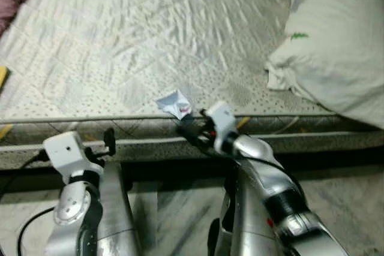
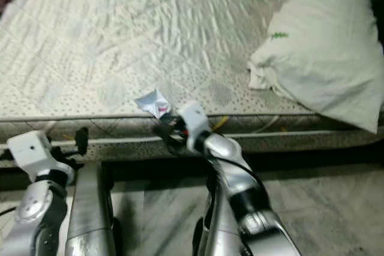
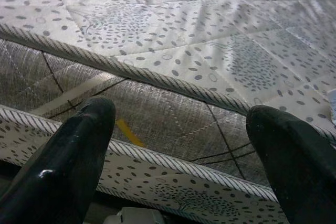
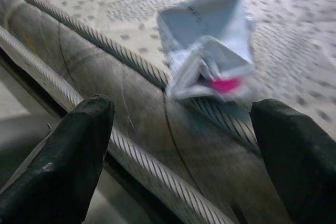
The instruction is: Clean up the room
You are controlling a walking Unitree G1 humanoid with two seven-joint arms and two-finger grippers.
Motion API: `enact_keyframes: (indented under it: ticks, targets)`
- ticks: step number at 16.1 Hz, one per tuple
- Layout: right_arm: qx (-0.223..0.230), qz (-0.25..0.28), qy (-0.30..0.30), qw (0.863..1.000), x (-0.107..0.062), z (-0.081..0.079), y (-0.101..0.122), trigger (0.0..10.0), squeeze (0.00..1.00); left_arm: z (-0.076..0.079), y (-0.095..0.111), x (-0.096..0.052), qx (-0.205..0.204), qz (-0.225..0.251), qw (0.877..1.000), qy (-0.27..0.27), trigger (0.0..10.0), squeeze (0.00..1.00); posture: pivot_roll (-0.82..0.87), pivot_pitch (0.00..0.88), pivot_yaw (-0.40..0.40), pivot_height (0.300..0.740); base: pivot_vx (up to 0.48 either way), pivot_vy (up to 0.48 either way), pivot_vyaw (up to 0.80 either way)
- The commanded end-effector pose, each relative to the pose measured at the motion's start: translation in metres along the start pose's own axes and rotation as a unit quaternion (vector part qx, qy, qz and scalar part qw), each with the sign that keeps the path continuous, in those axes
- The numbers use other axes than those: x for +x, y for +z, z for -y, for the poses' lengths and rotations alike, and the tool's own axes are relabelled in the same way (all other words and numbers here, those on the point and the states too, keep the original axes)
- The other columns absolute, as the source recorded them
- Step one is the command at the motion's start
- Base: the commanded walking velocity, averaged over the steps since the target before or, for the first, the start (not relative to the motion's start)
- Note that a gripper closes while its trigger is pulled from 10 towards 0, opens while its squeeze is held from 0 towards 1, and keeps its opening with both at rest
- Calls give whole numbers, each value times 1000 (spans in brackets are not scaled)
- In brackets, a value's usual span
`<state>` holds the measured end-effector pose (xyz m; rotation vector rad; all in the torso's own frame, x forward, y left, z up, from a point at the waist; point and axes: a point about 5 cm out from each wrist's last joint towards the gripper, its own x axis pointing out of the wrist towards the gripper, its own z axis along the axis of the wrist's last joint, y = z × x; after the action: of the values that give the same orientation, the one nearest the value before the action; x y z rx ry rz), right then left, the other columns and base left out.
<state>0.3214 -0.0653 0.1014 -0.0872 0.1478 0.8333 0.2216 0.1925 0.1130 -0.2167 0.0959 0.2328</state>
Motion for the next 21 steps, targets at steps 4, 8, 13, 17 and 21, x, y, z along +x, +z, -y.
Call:
enact_keyframes:
  ticks: [4, 8, 13, 17, 21]
  targets:
    - [-5, 68, -44, 997, 21, 7, 30, 10000, 0, -4, 3, -9, 15, -2, 1000, 12, 10000, 0, 209, 200, -100, 458, 0, 0, 0]
    - [-26, 55, -53, 997, 29, 6, 31, 10000, 0, -3, 4, -10, 16, -5, 1000, 12, 10000, 0, 213, 203, -104, 458, 0, 0, 0]
    - [-45, -7, -86, 995, 36, 5, 8, 0, 0, -1, 4, -9, 13, -8, 1000, 10, 10000, 0, 208, 205, -110, 458, 0, 0, 0]
    - [-33, 3, -117, 993, 39, 9, 13, 0, 0, 0, 5, -7, 12, -6, 1000, 10, 10000, 0, 208, 197, -110, 458, 0, 0, 0]
    - [-33, 8, -126, 991, 40, 12, 16, 0, 0, 1, 6, -4, 13, -4, 1000, 9, 10000, 0, 204, 180, -106, 458, 0, 0, 0]
